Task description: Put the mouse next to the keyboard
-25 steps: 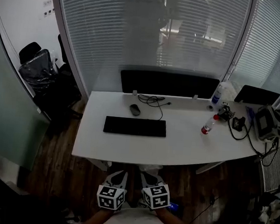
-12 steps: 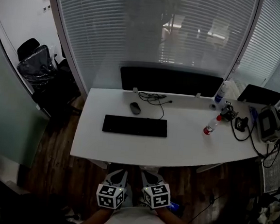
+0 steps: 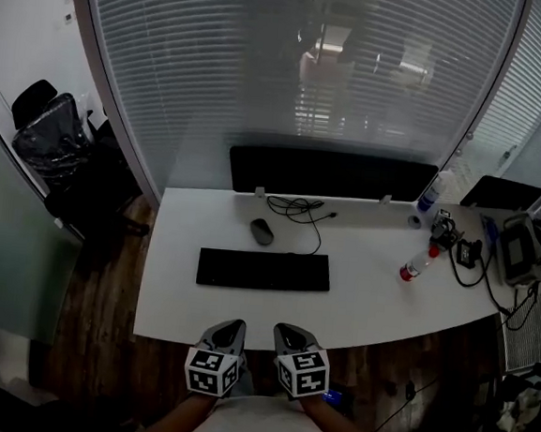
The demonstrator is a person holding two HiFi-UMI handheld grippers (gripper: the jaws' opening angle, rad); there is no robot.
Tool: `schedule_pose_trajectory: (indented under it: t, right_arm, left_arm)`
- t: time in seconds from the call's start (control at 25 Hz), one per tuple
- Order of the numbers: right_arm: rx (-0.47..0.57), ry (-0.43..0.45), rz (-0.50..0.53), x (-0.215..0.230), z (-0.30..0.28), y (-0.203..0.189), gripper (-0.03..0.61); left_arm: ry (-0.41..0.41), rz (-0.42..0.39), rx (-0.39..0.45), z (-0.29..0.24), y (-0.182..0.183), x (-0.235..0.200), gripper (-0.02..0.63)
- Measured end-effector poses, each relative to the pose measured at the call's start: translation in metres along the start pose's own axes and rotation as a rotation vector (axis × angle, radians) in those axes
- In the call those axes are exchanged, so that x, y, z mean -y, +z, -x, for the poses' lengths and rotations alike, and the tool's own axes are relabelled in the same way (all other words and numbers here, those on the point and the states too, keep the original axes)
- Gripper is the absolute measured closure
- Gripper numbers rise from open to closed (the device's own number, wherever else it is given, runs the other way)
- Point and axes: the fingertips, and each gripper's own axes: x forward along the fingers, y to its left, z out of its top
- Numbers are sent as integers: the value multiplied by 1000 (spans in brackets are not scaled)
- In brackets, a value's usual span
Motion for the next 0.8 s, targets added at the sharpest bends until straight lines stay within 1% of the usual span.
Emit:
schedule_pose_trajectory:
  t: [0.16, 0.36, 0.6, 0.8]
  right_arm:
    - [14, -29, -12, 3, -34, 33, 574]
    - [25, -65, -16, 1, -61, 55, 574]
    - [8, -93, -37, 17, -71, 62, 574]
    - [-1, -80, -20, 31, -78, 69, 574]
  left_arm:
    - [-24, -19, 12, -21, 34, -32, 612]
    - [-61, -29, -12, -38, 47, -59, 612]
    - [-100, -27, -38, -61, 51, -60, 612]
    - [-87, -11, -26, -77, 59, -59, 612]
